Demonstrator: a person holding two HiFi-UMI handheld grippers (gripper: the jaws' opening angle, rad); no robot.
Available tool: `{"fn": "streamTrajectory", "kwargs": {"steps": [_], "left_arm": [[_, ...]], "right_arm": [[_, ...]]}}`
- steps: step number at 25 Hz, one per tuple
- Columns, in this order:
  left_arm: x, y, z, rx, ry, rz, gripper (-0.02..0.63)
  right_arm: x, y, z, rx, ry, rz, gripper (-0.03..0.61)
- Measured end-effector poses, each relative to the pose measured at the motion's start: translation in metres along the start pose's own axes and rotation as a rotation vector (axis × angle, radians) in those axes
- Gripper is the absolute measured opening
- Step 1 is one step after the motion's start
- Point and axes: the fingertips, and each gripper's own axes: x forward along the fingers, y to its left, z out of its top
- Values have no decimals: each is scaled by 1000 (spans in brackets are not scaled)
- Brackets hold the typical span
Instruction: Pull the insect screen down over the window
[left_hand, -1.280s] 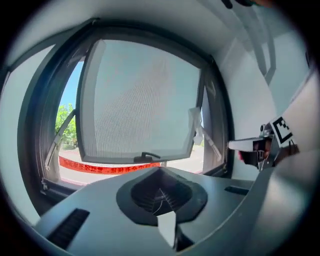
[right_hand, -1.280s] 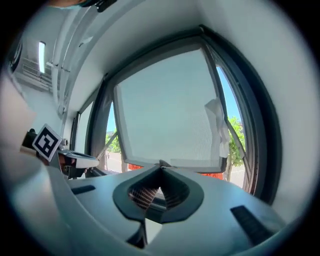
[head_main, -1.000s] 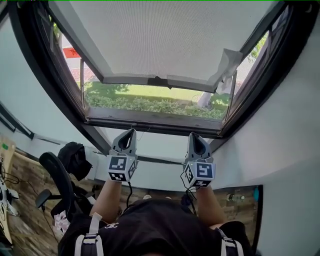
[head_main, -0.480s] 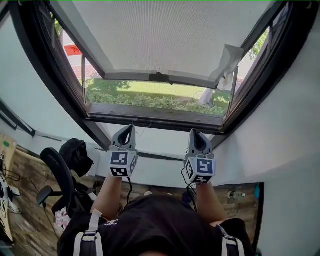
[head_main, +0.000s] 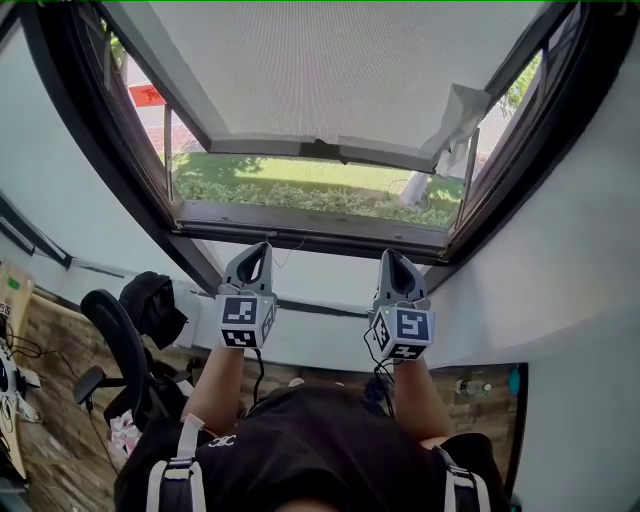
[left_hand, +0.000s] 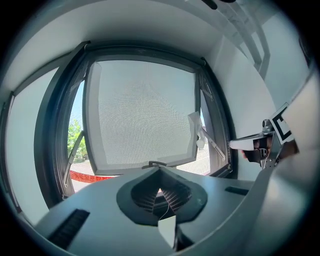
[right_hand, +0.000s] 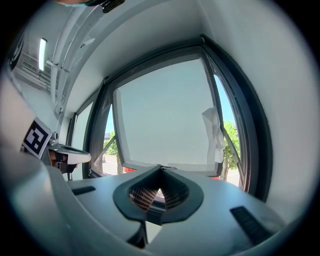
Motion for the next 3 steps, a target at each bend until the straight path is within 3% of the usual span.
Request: {"fn": "streamTrajectory", "kwargs": {"steps": [3], "left_arm": [[0,1,3,-1,0,2,12]], "right_arm": [[1,0,2,1,-1,3,2]]}}
